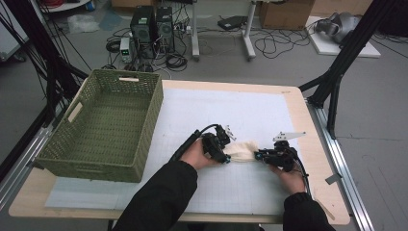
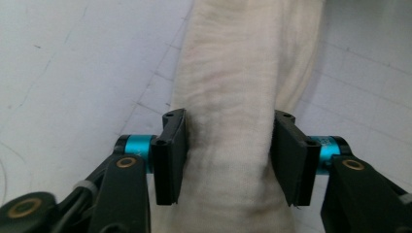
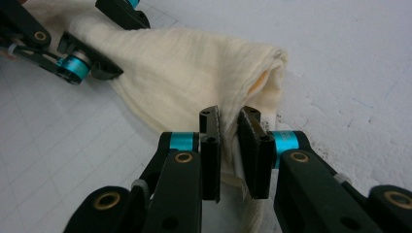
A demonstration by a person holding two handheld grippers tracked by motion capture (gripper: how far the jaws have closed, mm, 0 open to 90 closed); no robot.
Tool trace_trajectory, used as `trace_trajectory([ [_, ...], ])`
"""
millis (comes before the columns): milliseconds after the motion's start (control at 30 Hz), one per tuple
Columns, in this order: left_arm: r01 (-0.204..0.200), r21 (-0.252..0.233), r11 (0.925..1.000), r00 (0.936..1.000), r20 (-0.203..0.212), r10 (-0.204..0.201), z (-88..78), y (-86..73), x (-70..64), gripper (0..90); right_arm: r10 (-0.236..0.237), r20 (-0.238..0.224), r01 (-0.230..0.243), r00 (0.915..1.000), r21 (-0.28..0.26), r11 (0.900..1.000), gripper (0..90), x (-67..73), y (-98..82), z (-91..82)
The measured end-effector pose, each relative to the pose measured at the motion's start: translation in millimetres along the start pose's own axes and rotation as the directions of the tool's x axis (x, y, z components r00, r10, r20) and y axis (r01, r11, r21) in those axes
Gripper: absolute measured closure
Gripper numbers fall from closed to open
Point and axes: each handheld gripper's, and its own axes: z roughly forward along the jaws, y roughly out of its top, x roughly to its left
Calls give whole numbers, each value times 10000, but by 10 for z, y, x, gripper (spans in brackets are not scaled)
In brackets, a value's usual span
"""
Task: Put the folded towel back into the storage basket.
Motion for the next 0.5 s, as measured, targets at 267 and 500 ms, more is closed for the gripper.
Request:
trace_trajectory([
  [267, 213, -154, 9997, 9996, -198, -216, -9, -14, 47, 681, 7, 61, -7, 10000, -120, 9999, 738, 10, 7, 17],
  [500, 638, -322, 9974, 9976, -263, -647, -14, -35, 73, 760, 98, 264, -90, 9996, -281, 9996, 599, 10, 11, 2],
])
